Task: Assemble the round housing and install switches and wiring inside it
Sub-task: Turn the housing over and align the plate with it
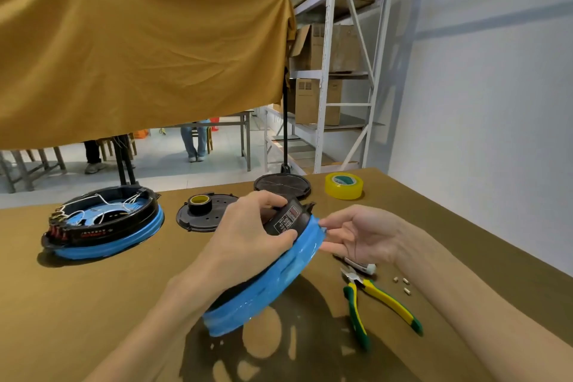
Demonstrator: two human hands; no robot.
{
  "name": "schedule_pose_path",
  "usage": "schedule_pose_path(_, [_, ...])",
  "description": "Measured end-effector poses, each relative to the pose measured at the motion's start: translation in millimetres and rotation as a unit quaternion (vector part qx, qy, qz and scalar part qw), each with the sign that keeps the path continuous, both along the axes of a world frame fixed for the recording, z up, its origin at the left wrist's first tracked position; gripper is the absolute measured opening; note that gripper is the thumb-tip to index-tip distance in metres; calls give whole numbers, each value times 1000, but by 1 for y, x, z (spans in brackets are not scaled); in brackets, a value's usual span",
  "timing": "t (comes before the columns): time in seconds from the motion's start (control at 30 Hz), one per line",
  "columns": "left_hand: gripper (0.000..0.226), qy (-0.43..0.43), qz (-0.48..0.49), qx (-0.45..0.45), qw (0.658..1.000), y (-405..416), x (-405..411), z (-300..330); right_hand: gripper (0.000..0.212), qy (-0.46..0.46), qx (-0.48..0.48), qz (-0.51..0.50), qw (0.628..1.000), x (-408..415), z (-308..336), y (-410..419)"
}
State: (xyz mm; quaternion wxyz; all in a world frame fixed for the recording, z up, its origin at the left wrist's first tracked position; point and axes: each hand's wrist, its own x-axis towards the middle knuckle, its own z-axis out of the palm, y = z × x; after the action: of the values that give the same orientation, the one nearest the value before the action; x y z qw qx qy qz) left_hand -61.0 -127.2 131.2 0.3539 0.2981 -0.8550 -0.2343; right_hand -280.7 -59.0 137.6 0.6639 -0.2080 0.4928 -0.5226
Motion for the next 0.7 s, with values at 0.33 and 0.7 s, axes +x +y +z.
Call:
schedule_pose_path(0.33, [106,-49,30,45,997,-7,22,33,26,-70,-63,-36,995,46,57,-16])
schedule_pose_path(0.7, [36,33,68,311,947,-27,21,5,30,177,-54,52,981,36,37,-14])
